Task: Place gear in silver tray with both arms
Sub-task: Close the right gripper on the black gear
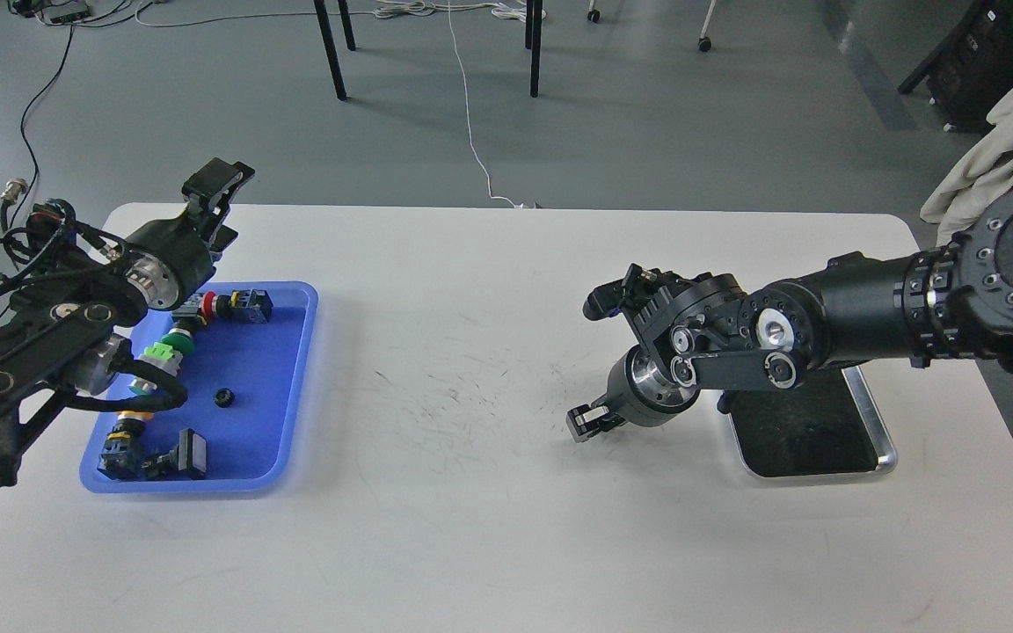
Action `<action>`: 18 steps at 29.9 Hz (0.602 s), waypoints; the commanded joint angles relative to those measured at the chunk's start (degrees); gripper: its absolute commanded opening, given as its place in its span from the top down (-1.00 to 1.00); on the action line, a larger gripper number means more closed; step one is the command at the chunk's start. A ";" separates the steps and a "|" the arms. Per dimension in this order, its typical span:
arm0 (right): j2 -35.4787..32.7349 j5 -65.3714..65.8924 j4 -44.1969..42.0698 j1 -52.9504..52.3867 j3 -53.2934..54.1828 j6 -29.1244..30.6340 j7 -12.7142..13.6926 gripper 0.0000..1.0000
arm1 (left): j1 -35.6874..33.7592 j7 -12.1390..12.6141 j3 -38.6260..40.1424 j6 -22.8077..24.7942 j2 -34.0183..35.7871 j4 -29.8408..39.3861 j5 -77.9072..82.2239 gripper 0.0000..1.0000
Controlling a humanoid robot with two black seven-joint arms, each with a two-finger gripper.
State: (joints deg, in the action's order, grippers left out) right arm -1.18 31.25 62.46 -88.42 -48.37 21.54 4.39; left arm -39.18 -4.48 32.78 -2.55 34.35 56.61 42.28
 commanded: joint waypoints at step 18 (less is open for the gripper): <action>-0.66 0.66 -0.24 -2.01 0.11 0.00 0.00 0.97 | 0.07 0.00 0.00 0.00 -0.07 -0.01 0.00 -0.96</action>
State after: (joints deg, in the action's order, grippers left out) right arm -1.45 32.51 62.05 -89.27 -48.59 21.54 4.47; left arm -39.13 -4.48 32.78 -2.55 34.36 56.60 42.28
